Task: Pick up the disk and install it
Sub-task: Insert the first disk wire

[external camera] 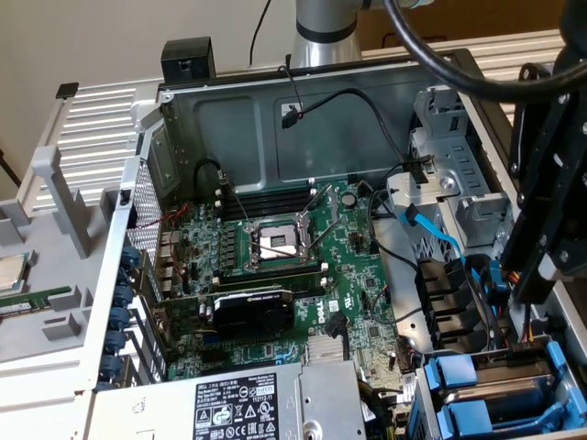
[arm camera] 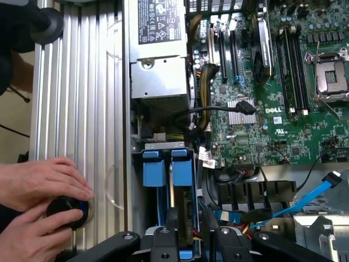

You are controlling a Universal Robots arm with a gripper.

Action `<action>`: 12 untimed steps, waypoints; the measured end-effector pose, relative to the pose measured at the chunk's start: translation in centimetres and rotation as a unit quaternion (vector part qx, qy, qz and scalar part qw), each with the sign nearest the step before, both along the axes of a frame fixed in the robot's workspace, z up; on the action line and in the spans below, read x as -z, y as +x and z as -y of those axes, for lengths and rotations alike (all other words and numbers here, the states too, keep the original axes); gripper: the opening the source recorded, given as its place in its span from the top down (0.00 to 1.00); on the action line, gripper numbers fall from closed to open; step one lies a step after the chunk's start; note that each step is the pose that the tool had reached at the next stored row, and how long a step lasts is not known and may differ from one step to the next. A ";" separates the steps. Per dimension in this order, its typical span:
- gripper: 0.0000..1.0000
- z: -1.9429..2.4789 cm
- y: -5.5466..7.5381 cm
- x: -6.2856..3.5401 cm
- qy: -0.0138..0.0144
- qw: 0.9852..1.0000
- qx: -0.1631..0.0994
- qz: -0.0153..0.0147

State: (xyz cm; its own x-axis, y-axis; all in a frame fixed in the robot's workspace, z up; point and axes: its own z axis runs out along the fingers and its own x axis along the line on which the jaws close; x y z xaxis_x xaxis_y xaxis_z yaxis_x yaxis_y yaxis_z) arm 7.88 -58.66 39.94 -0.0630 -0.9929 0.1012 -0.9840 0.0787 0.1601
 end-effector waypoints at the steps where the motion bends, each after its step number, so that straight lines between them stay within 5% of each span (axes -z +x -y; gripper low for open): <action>1: 0.69 0.00 0.0 0.02 0.000 1.000 0.000 0.000; 3: 0.69 0.00 0.0 0.11 0.001 1.000 0.000 0.000; 7: 0.69 -0.01 0.0 0.41 0.015 1.000 0.001 0.001; 12: 0.69 -0.09 -0.1 0.99 0.021 1.000 0.006 0.001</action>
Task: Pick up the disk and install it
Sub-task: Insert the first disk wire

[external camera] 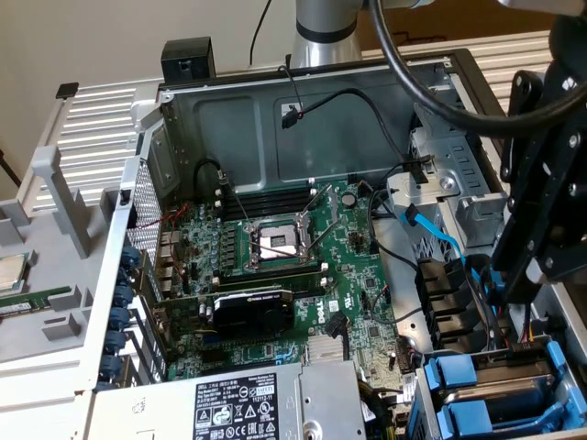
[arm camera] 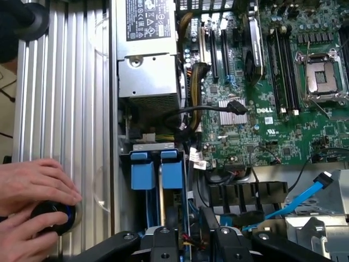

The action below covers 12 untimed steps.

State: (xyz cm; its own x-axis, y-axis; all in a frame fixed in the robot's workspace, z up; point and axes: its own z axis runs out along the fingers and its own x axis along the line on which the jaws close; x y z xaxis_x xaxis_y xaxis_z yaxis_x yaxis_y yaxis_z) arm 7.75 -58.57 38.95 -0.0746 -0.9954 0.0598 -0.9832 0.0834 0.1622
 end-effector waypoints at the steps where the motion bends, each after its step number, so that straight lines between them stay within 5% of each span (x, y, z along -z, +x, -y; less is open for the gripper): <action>1: 0.69 -0.02 0.0 0.07 0.001 1.000 0.001 0.000; 6: 0.69 -0.11 0.0 0.43 0.008 1.000 0.010 0.000; 12: 0.69 -0.14 0.0 0.84 0.010 1.000 0.018 0.000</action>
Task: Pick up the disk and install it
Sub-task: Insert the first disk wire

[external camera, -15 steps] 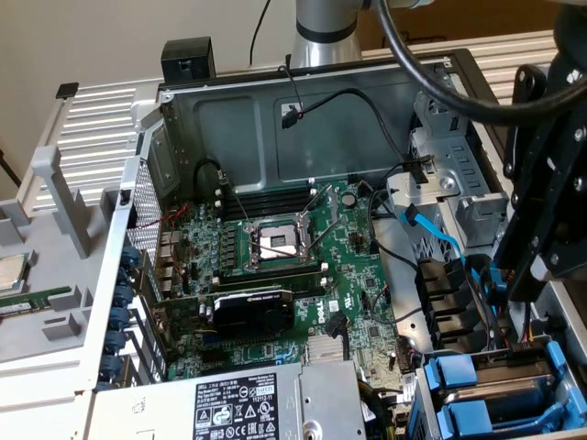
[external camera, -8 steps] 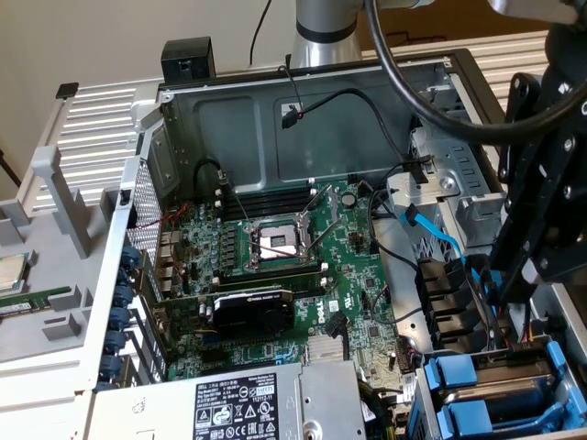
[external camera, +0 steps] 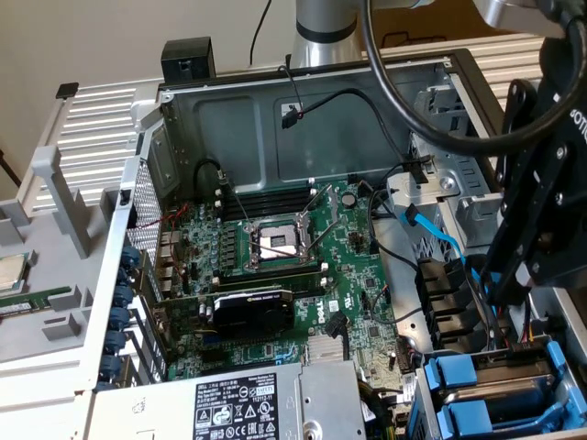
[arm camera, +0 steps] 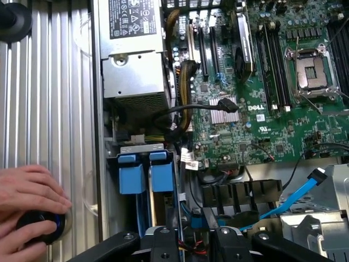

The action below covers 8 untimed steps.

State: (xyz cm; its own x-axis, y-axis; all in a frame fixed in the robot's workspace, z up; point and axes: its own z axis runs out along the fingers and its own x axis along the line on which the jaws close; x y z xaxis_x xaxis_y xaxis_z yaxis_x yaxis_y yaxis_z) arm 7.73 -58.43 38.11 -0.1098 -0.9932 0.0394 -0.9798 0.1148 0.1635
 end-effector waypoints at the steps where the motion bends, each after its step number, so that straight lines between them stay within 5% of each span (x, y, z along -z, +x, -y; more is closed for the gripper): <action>1: 0.69 0.00 0.0 0.06 0.001 1.000 0.001 0.000; 8: 0.69 0.00 0.0 0.37 0.006 1.000 0.004 0.000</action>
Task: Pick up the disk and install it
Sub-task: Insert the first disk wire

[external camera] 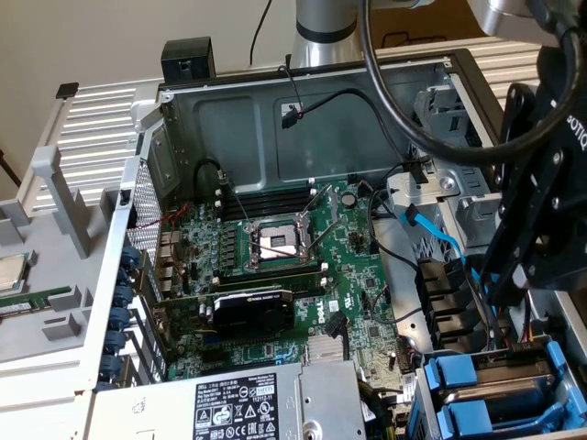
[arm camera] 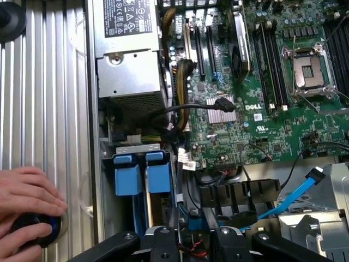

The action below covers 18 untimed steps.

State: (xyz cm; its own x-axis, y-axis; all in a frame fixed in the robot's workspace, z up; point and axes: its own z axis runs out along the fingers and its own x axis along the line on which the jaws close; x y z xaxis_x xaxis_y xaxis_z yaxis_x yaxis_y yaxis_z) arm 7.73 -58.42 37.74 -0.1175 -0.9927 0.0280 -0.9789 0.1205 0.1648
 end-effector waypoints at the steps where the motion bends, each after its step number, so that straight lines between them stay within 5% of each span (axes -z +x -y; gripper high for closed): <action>1: 0.69 0.00 0.0 0.04 0.001 1.000 0.000 0.000; 18: 0.69 0.16 0.1 0.48 0.010 1.000 0.003 0.000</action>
State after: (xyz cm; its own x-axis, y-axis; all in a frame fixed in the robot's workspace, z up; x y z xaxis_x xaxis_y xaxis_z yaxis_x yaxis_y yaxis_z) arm 7.83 -58.58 37.27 -0.1237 -0.9923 0.0073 -0.9782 0.1232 0.1674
